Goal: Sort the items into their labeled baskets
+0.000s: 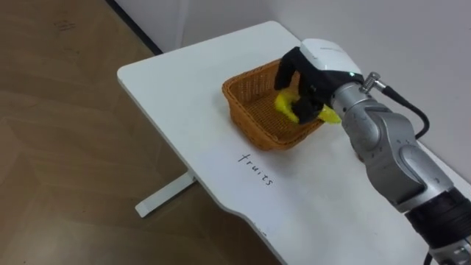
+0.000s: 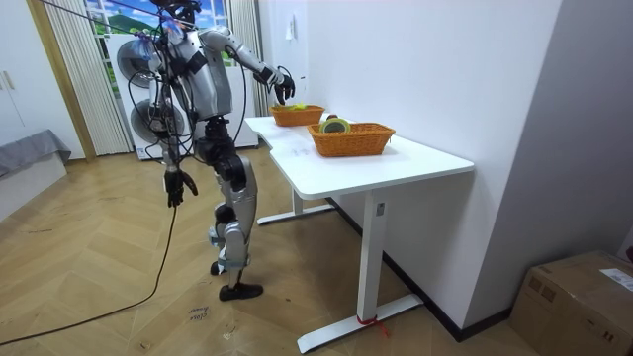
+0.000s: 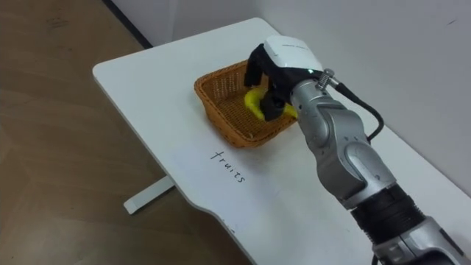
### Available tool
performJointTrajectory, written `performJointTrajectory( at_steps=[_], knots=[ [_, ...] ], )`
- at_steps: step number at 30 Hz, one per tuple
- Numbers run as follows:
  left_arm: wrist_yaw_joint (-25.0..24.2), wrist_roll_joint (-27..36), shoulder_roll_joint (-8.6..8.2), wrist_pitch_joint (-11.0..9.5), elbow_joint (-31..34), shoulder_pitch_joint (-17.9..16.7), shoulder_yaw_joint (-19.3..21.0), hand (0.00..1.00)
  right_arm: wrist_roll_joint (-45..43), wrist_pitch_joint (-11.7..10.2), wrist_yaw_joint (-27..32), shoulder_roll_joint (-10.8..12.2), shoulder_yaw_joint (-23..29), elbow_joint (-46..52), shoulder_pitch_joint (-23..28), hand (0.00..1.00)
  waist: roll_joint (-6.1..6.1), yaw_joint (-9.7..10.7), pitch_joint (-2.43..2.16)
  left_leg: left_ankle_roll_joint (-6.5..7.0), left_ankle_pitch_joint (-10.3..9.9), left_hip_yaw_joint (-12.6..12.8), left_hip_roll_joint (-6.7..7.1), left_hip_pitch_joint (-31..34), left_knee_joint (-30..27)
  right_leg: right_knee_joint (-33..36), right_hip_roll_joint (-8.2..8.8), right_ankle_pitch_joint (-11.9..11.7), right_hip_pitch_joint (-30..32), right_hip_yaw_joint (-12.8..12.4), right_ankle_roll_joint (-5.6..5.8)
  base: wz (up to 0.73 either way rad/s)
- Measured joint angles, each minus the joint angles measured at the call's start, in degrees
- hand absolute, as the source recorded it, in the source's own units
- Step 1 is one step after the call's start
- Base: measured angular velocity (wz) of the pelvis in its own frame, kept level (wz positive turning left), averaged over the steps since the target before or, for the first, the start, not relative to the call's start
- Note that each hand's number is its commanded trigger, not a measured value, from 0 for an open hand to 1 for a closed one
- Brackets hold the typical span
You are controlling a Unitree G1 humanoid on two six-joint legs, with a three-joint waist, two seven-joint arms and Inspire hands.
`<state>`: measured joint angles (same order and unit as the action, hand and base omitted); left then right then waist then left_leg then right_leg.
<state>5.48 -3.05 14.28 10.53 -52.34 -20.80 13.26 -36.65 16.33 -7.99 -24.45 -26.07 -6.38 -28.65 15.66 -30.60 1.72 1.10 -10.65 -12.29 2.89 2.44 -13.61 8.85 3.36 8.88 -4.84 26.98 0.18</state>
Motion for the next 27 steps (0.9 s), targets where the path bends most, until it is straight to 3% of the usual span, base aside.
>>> performJointTrajectory(
  at_steps=[27],
  knots=[
    [-2.2,0.0,0.38,-0.6,0.0,0.0,-0.2,0.0,-2.2,-2.1,2.3,-0.3,0.0,-2.5,-1.5,0.0,0.03,1.1,-0.03,0.0,0.0,-0.4,0.16,0.1,-0.1,-0.1,-0.01,0.0,0.0,0.0,0.0,0.0]
  ],
)
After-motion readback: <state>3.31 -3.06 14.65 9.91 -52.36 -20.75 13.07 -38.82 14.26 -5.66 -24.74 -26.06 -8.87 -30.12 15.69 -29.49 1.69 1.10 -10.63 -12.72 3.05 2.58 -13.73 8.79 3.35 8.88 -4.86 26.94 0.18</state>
